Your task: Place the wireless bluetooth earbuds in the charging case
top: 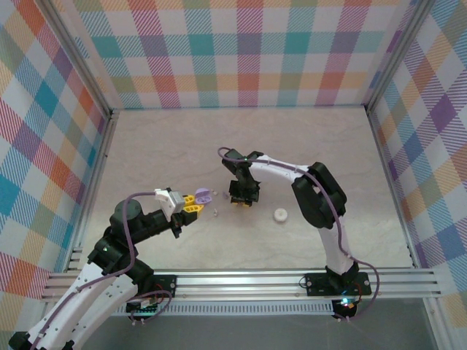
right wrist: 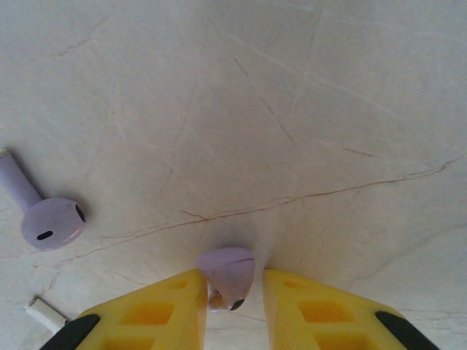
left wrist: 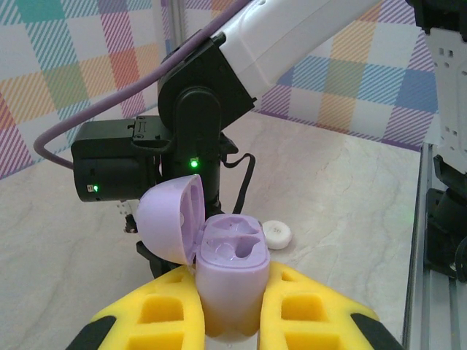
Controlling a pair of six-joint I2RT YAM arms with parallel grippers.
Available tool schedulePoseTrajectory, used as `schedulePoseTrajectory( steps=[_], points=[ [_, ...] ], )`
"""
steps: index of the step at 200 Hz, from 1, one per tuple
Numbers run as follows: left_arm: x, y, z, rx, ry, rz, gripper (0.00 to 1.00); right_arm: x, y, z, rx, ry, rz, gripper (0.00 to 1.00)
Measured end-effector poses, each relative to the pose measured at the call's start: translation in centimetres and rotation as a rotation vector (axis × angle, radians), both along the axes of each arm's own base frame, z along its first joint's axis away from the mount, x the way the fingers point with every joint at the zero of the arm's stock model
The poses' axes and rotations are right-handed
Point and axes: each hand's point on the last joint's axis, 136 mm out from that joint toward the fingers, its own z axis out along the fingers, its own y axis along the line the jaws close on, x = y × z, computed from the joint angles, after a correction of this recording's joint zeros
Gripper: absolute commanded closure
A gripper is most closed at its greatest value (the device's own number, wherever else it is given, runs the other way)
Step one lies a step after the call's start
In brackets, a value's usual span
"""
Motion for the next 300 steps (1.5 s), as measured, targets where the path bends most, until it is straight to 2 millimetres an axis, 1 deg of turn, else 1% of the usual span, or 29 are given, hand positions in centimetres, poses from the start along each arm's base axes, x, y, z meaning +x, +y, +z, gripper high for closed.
schedulePoseTrajectory(
  steps=[34, 82, 106, 134, 174, 236, 300],
  points=[
    [0.0, 0.0, 0.0, 0.0, 0.0, 0.0, 1.0, 1.0, 0.2, 0.3, 0.002, -0.016, 0.004, 0.7],
    [-0.1, 0.1, -0.3, 0.008, 0.012, 0.0, 1.0, 1.4, 0.4, 0.3, 0.0, -0.016, 0.015, 0.7],
    [-0.1, 0.1, -0.3, 0.007, 0.012, 0.0, 1.0, 1.2, 0.2, -0.2, -0.013, -0.002, 0.015, 0.71],
    [-0.1, 0.1, -0.3, 0.008, 0.012, 0.0, 1.0, 1.1, 0.3, -0.1, -0.014, -0.002, 0.018, 0.7],
    [-0.2, 0.2, 0.0, 0.004, 0.001, -0.001, 1.0, 1.1, 0.3, -0.2, -0.028, 0.005, 0.035, 0.7],
    [-0.3, 0.2, 0.2, 0.001, -0.004, 0.0, 1.0, 1.0, 0.2, -0.1, -0.063, 0.0, 0.079, 0.76],
    [-0.2, 0.2, 0.2, 0.002, -0.004, 0.003, 1.0, 0.0, 0.2, 0.0, -0.098, 0.007, 0.135, 0.78]
  ],
)
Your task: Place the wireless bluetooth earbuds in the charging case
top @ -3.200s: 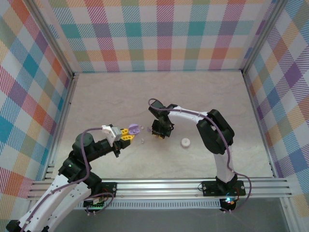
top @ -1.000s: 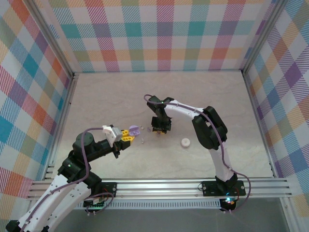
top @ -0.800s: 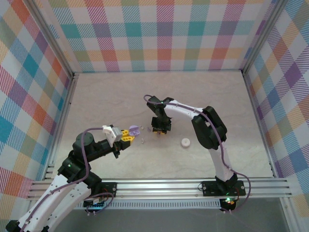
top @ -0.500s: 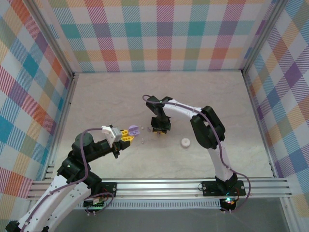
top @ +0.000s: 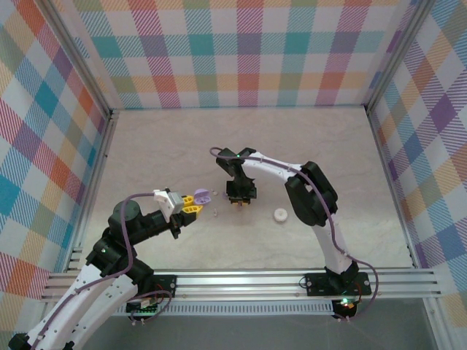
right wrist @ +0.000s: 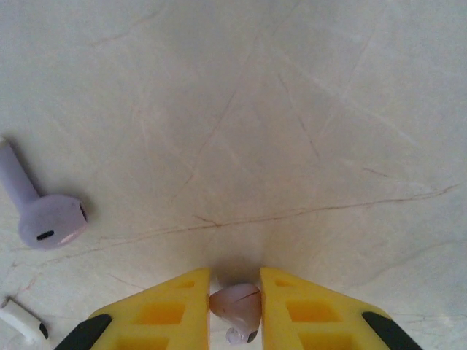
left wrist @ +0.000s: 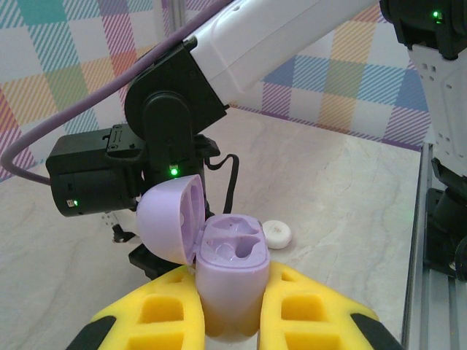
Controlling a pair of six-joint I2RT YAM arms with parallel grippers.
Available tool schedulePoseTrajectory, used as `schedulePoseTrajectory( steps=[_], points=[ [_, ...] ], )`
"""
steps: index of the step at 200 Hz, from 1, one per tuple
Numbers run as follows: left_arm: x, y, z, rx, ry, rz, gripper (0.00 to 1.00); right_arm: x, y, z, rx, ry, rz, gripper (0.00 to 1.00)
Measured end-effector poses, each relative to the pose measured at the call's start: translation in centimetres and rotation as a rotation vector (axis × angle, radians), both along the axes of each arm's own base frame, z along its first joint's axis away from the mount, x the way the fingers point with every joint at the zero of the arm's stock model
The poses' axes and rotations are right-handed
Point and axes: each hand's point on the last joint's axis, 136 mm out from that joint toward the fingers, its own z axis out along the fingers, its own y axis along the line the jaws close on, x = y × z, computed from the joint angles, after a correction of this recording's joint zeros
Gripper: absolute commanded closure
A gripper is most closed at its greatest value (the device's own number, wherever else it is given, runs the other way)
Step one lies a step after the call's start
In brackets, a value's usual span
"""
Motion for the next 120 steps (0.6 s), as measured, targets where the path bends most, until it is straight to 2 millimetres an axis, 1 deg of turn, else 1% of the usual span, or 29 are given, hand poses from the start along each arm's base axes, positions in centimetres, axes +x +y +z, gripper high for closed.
schedulePoseTrajectory(
  steps=[32, 46, 59, 71, 86, 106, 117, 120],
  points=[
    [0.0, 0.0, 0.0, 0.0, 0.0, 0.0, 1.0, 0.4, 0.2, 0.7, 0.004, -0.027, 0.017, 0.78],
    [0.0, 0.0, 0.1, -0.002, -0.001, 0.0, 1.0, 0.9, 0.3, 1.8, 0.015, -0.058, 0.029, 0.78],
    [0.1, -0.1, 0.2, -0.008, -0.002, 0.0, 1.0, 1.4, 0.5, 3.6, 0.038, -0.1, 0.039, 0.78],
    [0.2, -0.2, 0.5, -0.018, -0.006, -0.002, 1.0, 1.8, 0.5, 5.7, 0.064, -0.153, 0.054, 0.78],
    [0.4, -0.4, 0.9, -0.039, -0.003, -0.006, 1.0, 2.4, 0.4, 9.1, 0.109, -0.231, 0.075, 0.78],
    [0.8, -1.0, 1.7, -0.079, -0.008, -0.024, 1.0, 2.8, 0.3, 14.3, 0.181, -0.357, 0.113, 0.77],
    [1.0, -1.5, 2.2, -0.105, -0.009, -0.04, 1.0, 2.9, 0.2, 17.7, 0.235, -0.438, 0.142, 0.77],
    [1.1, -1.6, 2.3, -0.112, -0.011, -0.045, 1.0, 2.8, 0.2, 18.2, 0.245, -0.45, 0.147, 0.78]
  ],
)
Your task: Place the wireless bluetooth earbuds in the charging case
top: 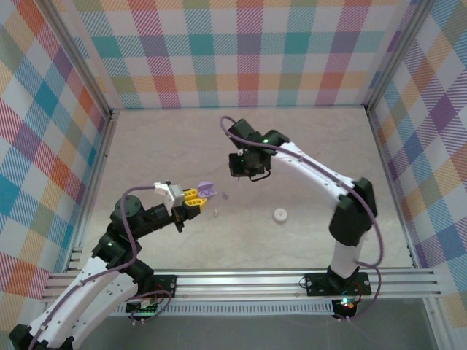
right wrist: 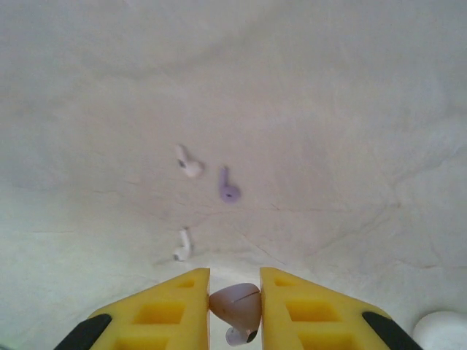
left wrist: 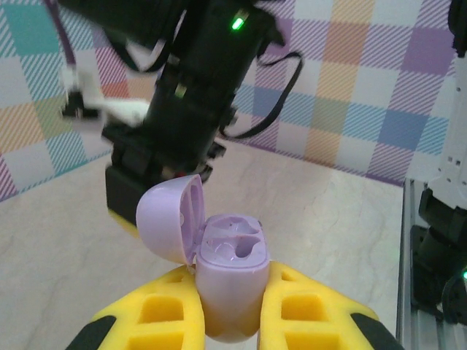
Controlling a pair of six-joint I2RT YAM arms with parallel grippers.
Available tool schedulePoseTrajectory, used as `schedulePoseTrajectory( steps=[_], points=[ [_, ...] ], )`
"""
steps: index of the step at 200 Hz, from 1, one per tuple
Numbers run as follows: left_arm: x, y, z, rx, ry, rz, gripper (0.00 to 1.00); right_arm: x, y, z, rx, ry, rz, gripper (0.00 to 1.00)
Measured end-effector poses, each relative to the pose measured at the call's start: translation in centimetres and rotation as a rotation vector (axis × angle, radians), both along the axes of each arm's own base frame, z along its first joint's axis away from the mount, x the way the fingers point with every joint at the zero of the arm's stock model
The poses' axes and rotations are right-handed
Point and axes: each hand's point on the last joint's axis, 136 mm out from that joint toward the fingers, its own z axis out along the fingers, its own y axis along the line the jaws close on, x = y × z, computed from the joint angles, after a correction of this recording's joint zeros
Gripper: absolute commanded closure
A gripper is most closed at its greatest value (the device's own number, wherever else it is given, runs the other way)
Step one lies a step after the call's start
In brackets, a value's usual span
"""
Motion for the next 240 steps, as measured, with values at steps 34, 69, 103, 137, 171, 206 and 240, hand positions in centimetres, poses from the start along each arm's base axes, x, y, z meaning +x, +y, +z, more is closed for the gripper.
schedulePoseTrajectory(
  steps=[34, 69, 103, 137, 171, 206, 240],
  points=[
    [0.6, -1.4, 1.1, -0.067, 0.003, -0.058, 1.0, -1.3, -0.5, 9.1, 0.188, -0.232, 0.099, 0.79],
    [1.0, -2.6, 2.1, -0.126, 0.017, -0.117, 1.0, -4.2, -1.2, 15.8, 0.371, -0.401, 0.206, 0.78],
    [1.0, -3.1, 3.1, -0.167, 0.007, -0.156, 1.0, -6.7, -0.8, 19.2, 0.527, -0.483, 0.31, 0.77],
    [0.6, -3.1, 4.4, -0.194, -0.024, -0.171, 1.0, -8.1, 0.7, 19.4, 0.622, -0.476, 0.412, 0.77],
    [0.0, -2.9, 5.3, -0.208, -0.052, -0.178, 1.0, -9.1, 2.0, 19.0, 0.679, -0.442, 0.497, 0.77],
    [-0.5, -2.5, 6.0, -0.22, -0.077, -0.18, 1.0, -10.3, 2.7, 19.4, 0.736, -0.443, 0.579, 0.78],
    [-0.5, -2.7, 5.8, -0.193, -0.096, -0.178, 1.0, -11.2, 2.8, 19.6, 0.758, -0.458, 0.633, 0.78]
  ],
)
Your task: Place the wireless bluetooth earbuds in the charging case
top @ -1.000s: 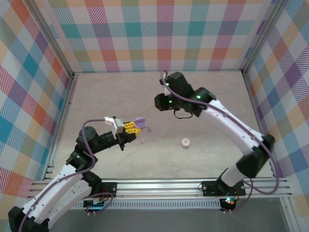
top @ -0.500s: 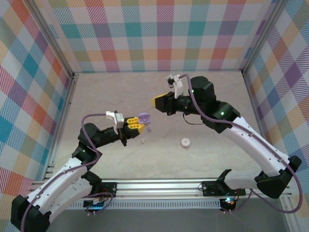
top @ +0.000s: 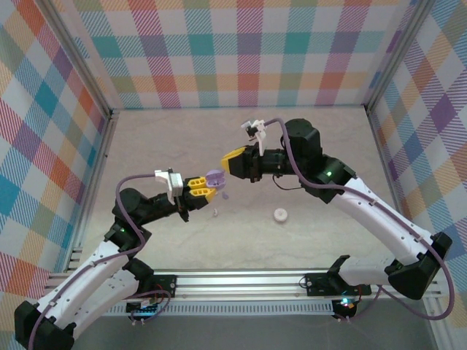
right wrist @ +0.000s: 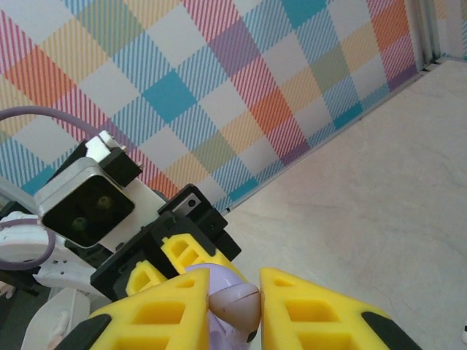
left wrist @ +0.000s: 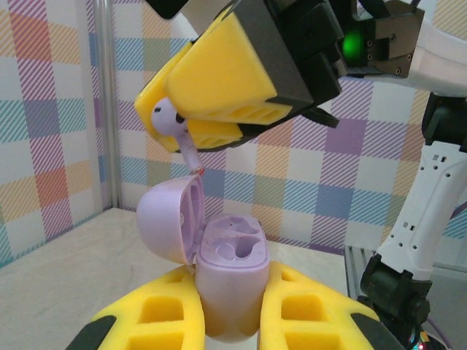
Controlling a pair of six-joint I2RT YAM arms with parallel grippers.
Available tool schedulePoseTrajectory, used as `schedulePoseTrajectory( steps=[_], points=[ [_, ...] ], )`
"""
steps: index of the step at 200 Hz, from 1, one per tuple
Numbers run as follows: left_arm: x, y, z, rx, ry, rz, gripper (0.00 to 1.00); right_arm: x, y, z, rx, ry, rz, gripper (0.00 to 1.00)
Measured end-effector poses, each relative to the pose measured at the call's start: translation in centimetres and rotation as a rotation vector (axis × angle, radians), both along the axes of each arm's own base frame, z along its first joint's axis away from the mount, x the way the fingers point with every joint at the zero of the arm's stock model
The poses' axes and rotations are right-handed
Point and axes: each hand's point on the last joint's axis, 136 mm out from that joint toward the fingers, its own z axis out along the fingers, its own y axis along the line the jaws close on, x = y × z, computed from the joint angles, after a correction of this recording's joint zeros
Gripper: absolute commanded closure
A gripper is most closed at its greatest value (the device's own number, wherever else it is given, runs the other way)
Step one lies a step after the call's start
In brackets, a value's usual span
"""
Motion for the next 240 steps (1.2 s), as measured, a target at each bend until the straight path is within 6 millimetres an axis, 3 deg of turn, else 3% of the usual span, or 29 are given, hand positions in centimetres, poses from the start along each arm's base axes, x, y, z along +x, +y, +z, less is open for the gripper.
schedulePoseTrajectory(
  steps=[77, 138, 240],
  points=[
    [1.5, -1.5, -0.8, 0.088, -0.053, 0.0, 1.0, -1.2, -0.3, 1.0, 0.016, -0.062, 0.045, 0.77],
    [1.5, -1.8, -0.2, 0.091, -0.057, -0.014, 1.0, -2.4, 1.4, -0.7, -0.071, -0.115, 0.129, 0.77],
    [1.5, -2.4, -1.1, 0.092, 0.019, -0.062, 1.0, -2.0, 1.0, -2.1, -0.183, -0.239, 0.142, 0.77]
  ],
)
